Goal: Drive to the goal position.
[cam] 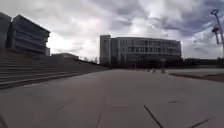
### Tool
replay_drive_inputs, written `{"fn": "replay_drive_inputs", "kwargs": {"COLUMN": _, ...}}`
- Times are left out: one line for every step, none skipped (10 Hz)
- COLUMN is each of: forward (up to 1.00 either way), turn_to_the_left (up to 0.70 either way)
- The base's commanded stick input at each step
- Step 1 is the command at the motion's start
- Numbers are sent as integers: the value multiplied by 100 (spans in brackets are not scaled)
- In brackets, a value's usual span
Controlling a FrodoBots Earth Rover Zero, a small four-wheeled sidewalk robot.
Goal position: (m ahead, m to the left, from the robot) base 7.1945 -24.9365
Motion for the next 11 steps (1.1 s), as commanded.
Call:
{"fn": "replay_drive_inputs", "kwargs": {"forward": 100, "turn_to_the_left": -14}}
{"fn": "replay_drive_inputs", "kwargs": {"forward": 100, "turn_to_the_left": -40}}
{"fn": "replay_drive_inputs", "kwargs": {"forward": 100, "turn_to_the_left": -40}}
{"fn": "replay_drive_inputs", "kwargs": {"forward": 100, "turn_to_the_left": -40}}
{"fn": "replay_drive_inputs", "kwargs": {"forward": 100, "turn_to_the_left": -40}}
{"fn": "replay_drive_inputs", "kwargs": {"forward": 100, "turn_to_the_left": -40}}
{"fn": "replay_drive_inputs", "kwargs": {"forward": 100, "turn_to_the_left": -40}}
{"fn": "replay_drive_inputs", "kwargs": {"forward": 100, "turn_to_the_left": -40}}
{"fn": "replay_drive_inputs", "kwargs": {"forward": 100, "turn_to_the_left": -40}}
{"fn": "replay_drive_inputs", "kwargs": {"forward": 100, "turn_to_the_left": -40}}
{"fn": "replay_drive_inputs", "kwargs": {"forward": 100, "turn_to_the_left": -40}}
